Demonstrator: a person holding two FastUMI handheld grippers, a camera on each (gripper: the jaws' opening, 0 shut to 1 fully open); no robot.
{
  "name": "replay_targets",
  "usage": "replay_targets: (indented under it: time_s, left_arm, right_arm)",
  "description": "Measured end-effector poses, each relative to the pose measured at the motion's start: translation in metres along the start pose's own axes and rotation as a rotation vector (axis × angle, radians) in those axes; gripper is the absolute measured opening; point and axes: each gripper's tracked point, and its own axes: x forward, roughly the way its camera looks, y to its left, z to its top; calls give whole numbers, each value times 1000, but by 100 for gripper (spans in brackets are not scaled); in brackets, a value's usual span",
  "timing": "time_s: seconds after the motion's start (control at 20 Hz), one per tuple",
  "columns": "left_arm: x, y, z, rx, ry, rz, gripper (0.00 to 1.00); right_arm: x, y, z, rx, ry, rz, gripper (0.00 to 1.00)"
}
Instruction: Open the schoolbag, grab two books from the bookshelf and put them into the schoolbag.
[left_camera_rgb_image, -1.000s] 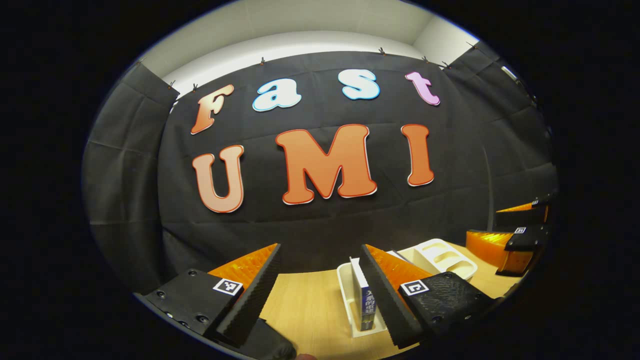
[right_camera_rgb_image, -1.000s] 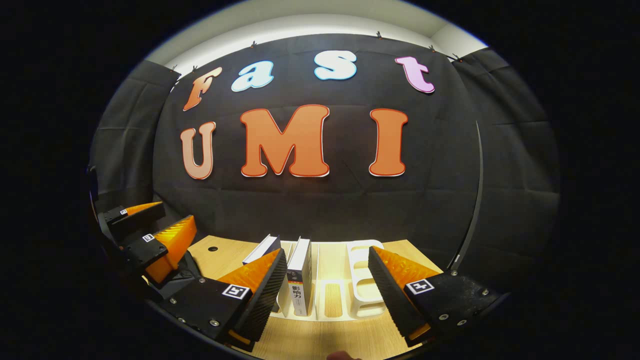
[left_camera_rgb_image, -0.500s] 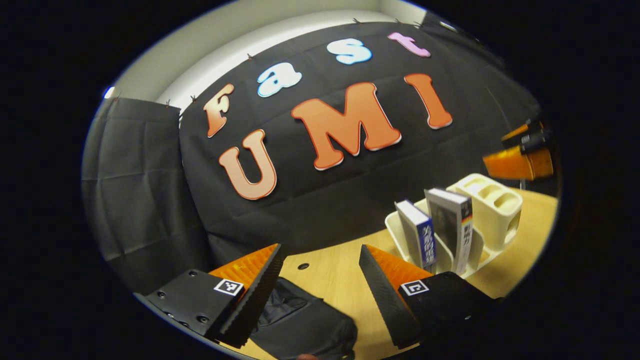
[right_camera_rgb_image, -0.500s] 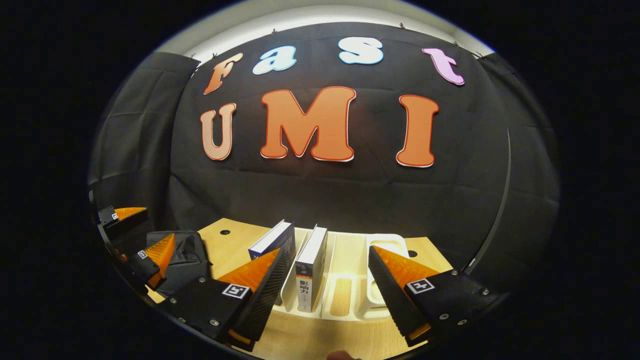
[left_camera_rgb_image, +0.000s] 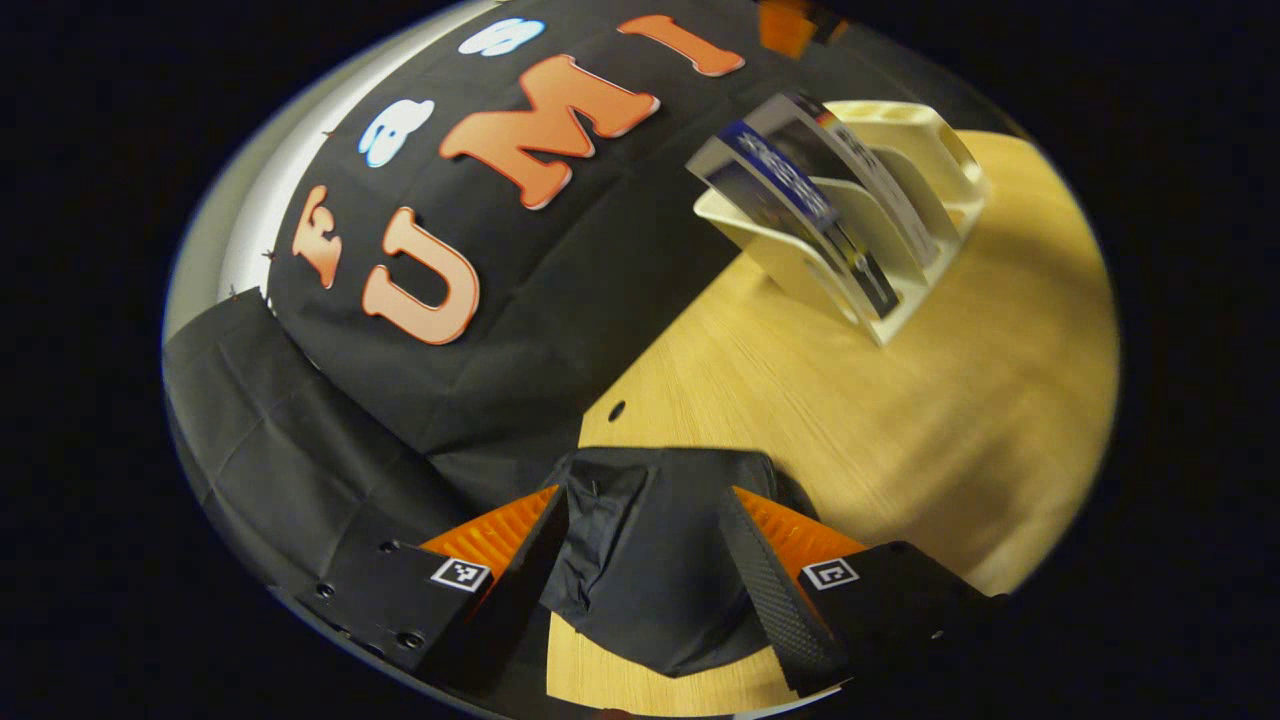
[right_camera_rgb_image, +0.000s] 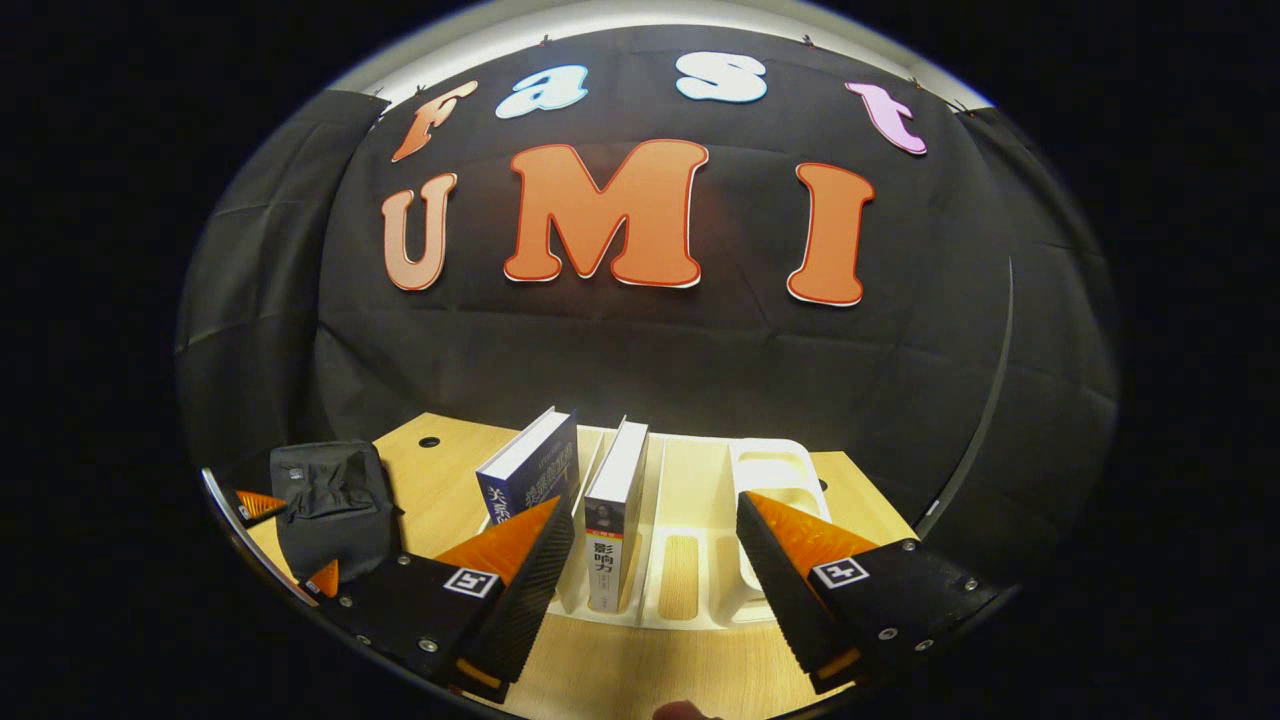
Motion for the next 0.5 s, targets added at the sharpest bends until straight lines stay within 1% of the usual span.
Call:
replay_targets:
  time_s: [0.2,0.35,0.45,0.5]
  left_arm:
    - [-6,-7,-15,57,58,-37,97]
    - [-8,-15,-23,102,63,-67,97]
    - [-8,-19,-29,116,90,-66,96]
    - [-5,-15,-32,125,100,-46,96]
  right_arm:
    - [2,-1,0,-19,2,-1,98]
    - [3,0,-3,-27,9,8,98]
    - [3,-1,-4,-38,12,10,98]
    - [2,-3,-4,-41,10,9,98]
